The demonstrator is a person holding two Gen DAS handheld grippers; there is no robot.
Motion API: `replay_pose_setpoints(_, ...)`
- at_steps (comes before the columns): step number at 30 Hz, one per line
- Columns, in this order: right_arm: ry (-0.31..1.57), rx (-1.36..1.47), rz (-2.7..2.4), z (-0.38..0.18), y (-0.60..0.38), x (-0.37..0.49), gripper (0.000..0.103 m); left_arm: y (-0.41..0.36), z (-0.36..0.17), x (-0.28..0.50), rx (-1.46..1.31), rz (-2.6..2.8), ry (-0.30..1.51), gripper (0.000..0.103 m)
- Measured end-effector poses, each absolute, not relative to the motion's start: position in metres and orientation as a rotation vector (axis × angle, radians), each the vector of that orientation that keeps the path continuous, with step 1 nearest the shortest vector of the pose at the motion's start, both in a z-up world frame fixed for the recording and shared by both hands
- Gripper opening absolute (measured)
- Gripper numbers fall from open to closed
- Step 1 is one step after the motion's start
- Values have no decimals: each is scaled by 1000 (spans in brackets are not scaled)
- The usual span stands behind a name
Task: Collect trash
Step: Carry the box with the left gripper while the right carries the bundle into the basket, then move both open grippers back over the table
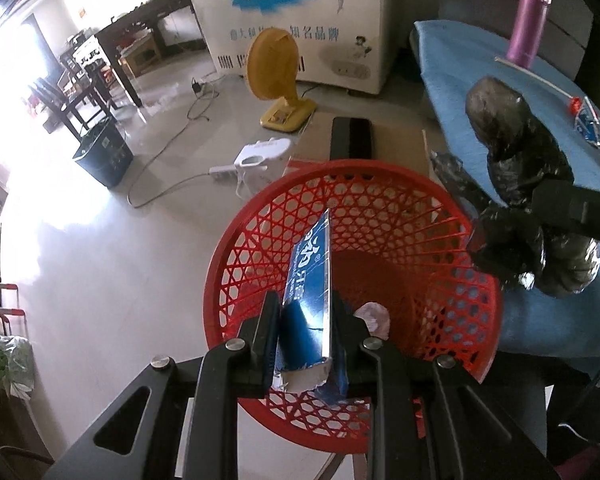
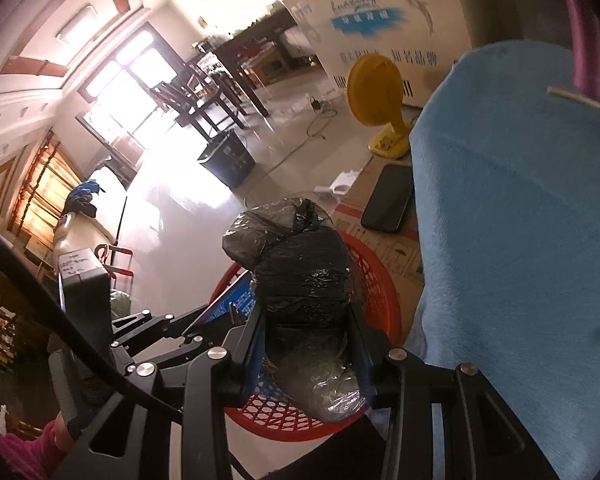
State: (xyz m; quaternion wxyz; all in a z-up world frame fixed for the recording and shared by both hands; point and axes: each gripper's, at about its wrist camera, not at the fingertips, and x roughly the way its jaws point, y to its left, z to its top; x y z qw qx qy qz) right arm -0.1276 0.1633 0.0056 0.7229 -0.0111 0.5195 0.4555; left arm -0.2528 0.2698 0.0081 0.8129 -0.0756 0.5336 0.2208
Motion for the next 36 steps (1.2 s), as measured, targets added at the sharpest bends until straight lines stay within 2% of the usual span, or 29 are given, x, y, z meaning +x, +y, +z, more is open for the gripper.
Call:
replay_pose_setpoints(7, 1223, -66, 989, -23, 182, -123, 45, 285, -7, -247, -173, 498, 1187, 29)
replay_pose_setpoints(9, 1248, -76, 984, -29, 185, -120, 57, 287, -9, -246, -173, 499, 1202, 36)
replay_pose_setpoints(11, 1262, -83, 976, -33, 186, -120, 62, 287, -12, -245, -177, 491, 1212, 40)
replay_pose_setpoints(15, 1281, -75, 973, -36, 187, -117, 62, 285, -11, -245, -162, 498, 1217, 55)
replay_pose_setpoints(26, 1139, -2, 980, 6, 146, -123, 62, 261, 15, -238, -80, 501, 1181, 56)
replay_pose_setpoints(27, 1123, 3, 977, 11, 142, -123, 62, 257, 19, -237, -69, 499, 1172, 57)
replay_pose_setpoints(29, 1085, 13, 966, 21, 132, -122, 62, 247, 31, -235, -45, 495, 1144, 66)
replay_pose_setpoints(36, 927, 59, 876, 63, 70, -119, 62, 205, 77, -220, 53, 447, 1030, 67)
